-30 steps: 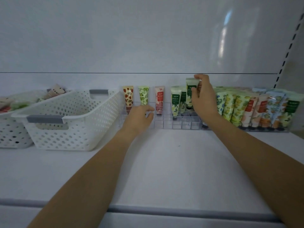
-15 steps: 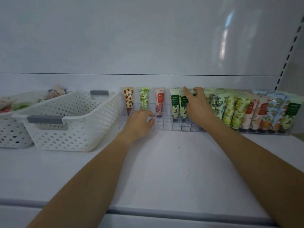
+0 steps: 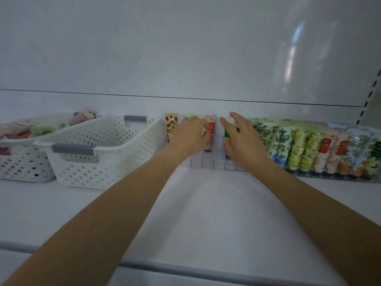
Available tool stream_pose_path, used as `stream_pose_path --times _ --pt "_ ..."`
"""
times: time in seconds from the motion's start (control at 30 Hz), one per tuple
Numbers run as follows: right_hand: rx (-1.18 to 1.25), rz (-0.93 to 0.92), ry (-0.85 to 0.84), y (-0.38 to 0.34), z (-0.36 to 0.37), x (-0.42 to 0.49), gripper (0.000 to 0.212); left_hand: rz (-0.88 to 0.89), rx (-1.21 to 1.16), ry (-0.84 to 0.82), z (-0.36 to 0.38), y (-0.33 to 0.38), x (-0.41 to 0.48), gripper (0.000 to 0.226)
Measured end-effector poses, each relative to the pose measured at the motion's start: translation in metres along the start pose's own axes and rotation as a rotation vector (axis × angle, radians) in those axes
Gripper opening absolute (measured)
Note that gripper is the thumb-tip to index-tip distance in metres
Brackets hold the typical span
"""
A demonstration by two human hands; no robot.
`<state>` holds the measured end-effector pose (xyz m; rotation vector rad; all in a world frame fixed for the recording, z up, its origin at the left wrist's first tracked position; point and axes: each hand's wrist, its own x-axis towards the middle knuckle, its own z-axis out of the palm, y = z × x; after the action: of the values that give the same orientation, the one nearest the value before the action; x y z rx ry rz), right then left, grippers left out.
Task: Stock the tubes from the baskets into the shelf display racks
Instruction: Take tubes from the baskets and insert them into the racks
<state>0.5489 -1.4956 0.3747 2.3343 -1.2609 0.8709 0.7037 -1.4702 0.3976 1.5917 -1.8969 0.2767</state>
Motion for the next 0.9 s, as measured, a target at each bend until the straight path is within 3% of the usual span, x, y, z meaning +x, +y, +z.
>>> stream_pose_path --times 0.2,0.5,0.77,0.9 --pt "0.088 -0.225 0.004 -0.046 -0.009 0.016 0.039 0.019 0.094 0.004 -0.071 -0.046 0.039 0.029" --pt "0.325 -0.277 -0.139 -0.179 -0.008 0.118 0.041 -0.115 0.291 -0.101 -0.18 -0.212 0.018 0.03" --pt "0.207 -0.45 -0.58 -0.289 0.009 0.16 0.034 -0.132 0.323 -0.351 -0.211 -0.326 -0.015 0.033" --pt "0.271 -0.355 -0.764 -0.31 0.015 0.164 0.036 -0.056 0.334 -0.484 -0.201 -0.353 0.001 0.031"
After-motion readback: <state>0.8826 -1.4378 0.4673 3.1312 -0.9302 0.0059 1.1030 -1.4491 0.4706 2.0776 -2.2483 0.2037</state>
